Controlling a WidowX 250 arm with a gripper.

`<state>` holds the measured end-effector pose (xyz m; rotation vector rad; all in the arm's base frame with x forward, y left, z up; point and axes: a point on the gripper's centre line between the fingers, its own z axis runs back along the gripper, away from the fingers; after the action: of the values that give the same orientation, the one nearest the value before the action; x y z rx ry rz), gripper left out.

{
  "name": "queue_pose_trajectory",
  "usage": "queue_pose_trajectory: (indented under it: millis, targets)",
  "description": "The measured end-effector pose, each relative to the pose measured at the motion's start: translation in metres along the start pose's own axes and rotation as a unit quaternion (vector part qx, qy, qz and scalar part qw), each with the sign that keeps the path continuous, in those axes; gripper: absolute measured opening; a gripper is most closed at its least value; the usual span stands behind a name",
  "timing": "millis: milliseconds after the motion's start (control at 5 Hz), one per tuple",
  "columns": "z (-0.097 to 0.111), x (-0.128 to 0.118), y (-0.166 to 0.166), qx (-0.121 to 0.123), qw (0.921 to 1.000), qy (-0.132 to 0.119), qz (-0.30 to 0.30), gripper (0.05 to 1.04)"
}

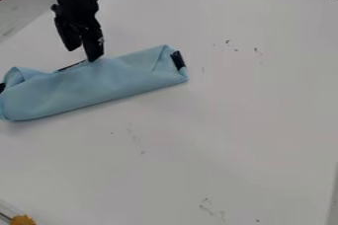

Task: Unfold the cloth from top to bottom

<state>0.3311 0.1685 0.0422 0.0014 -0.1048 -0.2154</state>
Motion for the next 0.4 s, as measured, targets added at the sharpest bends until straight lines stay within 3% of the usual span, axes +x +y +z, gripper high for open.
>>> queue_pose_trajectory:
  millis: [400]
  targets:
    - [-0.0163, 0.0046, 0.0098, -0.016, 0.9997, 0.013, -0.009, 1.0]
